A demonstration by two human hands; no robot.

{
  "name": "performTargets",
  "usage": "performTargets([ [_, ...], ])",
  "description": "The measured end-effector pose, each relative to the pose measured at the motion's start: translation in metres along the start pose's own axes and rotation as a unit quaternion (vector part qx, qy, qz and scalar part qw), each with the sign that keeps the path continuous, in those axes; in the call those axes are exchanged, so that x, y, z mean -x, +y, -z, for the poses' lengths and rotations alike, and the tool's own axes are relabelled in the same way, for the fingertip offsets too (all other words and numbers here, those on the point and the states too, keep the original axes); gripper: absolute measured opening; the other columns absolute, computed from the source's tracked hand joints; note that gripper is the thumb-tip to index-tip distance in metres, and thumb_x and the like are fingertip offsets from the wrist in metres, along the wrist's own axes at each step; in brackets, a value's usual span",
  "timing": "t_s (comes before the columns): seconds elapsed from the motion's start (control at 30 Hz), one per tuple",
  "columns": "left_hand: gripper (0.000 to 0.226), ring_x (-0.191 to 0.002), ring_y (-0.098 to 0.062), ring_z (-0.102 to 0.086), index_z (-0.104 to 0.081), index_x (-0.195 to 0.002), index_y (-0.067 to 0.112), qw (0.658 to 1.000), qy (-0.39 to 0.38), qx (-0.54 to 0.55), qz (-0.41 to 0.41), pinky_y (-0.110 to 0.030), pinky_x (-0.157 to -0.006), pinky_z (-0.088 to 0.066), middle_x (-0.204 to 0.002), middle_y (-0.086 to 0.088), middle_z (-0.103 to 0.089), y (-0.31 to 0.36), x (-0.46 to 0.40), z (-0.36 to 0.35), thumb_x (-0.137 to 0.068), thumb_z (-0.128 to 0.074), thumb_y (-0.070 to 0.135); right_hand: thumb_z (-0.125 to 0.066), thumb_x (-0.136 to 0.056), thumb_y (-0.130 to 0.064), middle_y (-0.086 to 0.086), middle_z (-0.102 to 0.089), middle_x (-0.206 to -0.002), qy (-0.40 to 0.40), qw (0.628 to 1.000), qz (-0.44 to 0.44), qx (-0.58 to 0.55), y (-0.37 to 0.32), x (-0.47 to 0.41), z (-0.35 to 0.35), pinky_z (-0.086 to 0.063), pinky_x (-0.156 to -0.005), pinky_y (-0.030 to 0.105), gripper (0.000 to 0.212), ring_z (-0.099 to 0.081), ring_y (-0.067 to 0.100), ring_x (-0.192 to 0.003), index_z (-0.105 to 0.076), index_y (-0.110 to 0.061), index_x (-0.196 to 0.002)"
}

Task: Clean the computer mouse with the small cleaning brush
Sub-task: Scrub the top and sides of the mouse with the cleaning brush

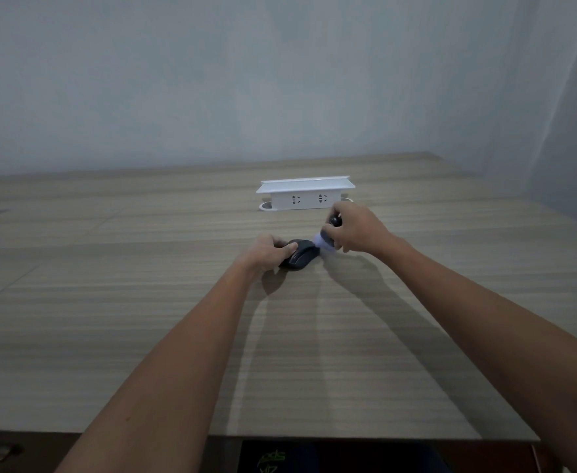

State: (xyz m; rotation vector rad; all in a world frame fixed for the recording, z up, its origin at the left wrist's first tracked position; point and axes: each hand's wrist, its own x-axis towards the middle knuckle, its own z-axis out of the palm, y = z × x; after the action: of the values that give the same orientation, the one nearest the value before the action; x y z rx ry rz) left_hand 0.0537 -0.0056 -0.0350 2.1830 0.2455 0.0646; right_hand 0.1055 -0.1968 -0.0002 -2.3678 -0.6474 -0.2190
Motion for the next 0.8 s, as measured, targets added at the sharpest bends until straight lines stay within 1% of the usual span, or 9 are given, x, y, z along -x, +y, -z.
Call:
performTargets([
  [0.1, 0.036, -0.098, -0.024, -0.065, -0.069, -0.124, 0.013, 1.000, 0.000, 0.011, -0.004, -0.038, -0.086, -0.054, -0.118, -0.012, -0.073, -0.004, 0.005, -0.001, -0.097, -0.060, 0.035, -0.061, -0.091, -0.007, 0.011, -0.069, -0.066, 0.019, 0.998, -0.007, -0.065, -0.002, -0.002, 0.005, -0.042, -0.037, 0.012, 0.007, -0.058, 0.000, -0.034, -0.061, 0.000, -0.091],
  [0.17, 0.037, -0.103, -0.019, -0.066, -0.064, -0.120, 0.015, 0.999, -0.003, 0.034, -0.010, -0.034, -0.089, -0.053, -0.115, 0.000, -0.071, -0.008, 0.009, -0.003, -0.092, -0.066, 0.039, -0.061, -0.091, -0.008, 0.009, -0.068, -0.064, 0.027, 0.996, -0.016, -0.088, -0.002, -0.006, 0.007, -0.041, -0.036, 0.010, 0.011, -0.056, -0.002, -0.033, -0.063, 0.003, -0.093],
  [0.23, 0.041, -0.099, -0.012, -0.066, -0.061, -0.113, 0.019, 0.999, -0.009, 0.049, -0.020, -0.027, -0.088, -0.054, -0.106, 0.005, -0.070, -0.011, 0.013, -0.004, -0.083, -0.076, 0.042, -0.062, -0.092, -0.011, 0.007, -0.068, -0.065, 0.022, 0.995, -0.016, -0.098, -0.005, -0.010, 0.007, -0.042, -0.038, 0.010, 0.016, -0.057, -0.003, -0.035, -0.066, 0.004, -0.096],
  [0.3, 0.061, -0.104, -0.015, -0.068, -0.064, -0.121, 0.017, 0.999, -0.016, 0.041, -0.025, -0.032, -0.095, -0.054, -0.110, 0.001, -0.072, -0.016, 0.012, -0.004, -0.071, -0.085, 0.044, -0.061, -0.094, -0.013, 0.006, -0.068, -0.066, 0.005, 0.995, -0.006, -0.099, -0.010, -0.014, 0.005, -0.043, -0.039, 0.009, 0.017, -0.058, -0.003, -0.036, -0.067, 0.002, -0.098],
  [0.37, 0.066, -0.106, -0.018, -0.068, -0.062, -0.127, 0.013, 0.999, -0.015, 0.044, -0.027, -0.031, -0.095, -0.054, -0.115, -0.004, -0.072, -0.016, 0.013, -0.002, -0.071, -0.088, 0.034, -0.060, -0.095, -0.012, 0.008, -0.069, -0.068, -0.013, 0.995, 0.002, -0.094, -0.015, -0.016, 0.004, -0.041, -0.039, 0.009, 0.016, -0.057, -0.003, -0.035, -0.066, 0.002, -0.097],
  [0.5, 0.057, -0.090, -0.012, -0.066, -0.064, -0.124, 0.014, 0.999, -0.021, 0.029, -0.027, -0.019, -0.074, -0.052, -0.113, -0.004, -0.071, -0.013, 0.013, 0.003, -0.073, -0.087, 0.026, -0.061, -0.094, -0.013, 0.005, -0.069, -0.065, -0.048, 0.996, 0.017, -0.074, -0.017, -0.019, 0.001, -0.043, -0.041, 0.012, 0.019, -0.060, 0.007, -0.041, -0.068, 0.005, -0.095],
  [0.57, 0.057, -0.087, -0.008, -0.062, -0.063, -0.124, 0.015, 0.999, -0.026, 0.018, -0.027, -0.017, -0.071, -0.048, -0.108, 0.000, -0.069, -0.013, 0.011, 0.004, -0.073, -0.087, 0.026, -0.062, -0.094, -0.013, 0.005, -0.070, -0.067, -0.055, 0.997, 0.010, -0.046, -0.012, -0.020, -0.001, -0.046, -0.043, 0.014, 0.017, -0.062, 0.011, -0.046, -0.069, 0.003, -0.096],
  [0.7, 0.057, -0.086, -0.001, -0.060, -0.061, -0.124, 0.019, 0.999, -0.034, 0.017, -0.029, -0.016, -0.067, -0.044, -0.101, 0.007, -0.066, -0.013, 0.008, 0.006, -0.073, -0.087, 0.027, -0.059, -0.093, -0.015, 0.011, -0.069, -0.091, -0.001, 0.993, 0.023, 0.117, -0.003, -0.022, -0.007, -0.045, -0.065, 0.029, 0.015, -0.065, 0.027, -0.079, -0.067, -0.004, -0.097],
  [0.8, 0.058, -0.092, -0.009, -0.065, -0.065, -0.122, 0.019, 0.999, -0.031, 0.018, -0.033, -0.021, -0.074, -0.050, -0.106, 0.004, -0.070, -0.018, 0.005, 0.006, -0.070, -0.089, 0.030, -0.063, -0.090, -0.017, 0.006, -0.072, -0.080, 0.000, 0.998, 0.068, 0.016, -0.015, -0.019, -0.009, -0.051, -0.061, 0.031, 0.015, -0.062, 0.011, -0.062, -0.071, -0.004, -0.092],
])
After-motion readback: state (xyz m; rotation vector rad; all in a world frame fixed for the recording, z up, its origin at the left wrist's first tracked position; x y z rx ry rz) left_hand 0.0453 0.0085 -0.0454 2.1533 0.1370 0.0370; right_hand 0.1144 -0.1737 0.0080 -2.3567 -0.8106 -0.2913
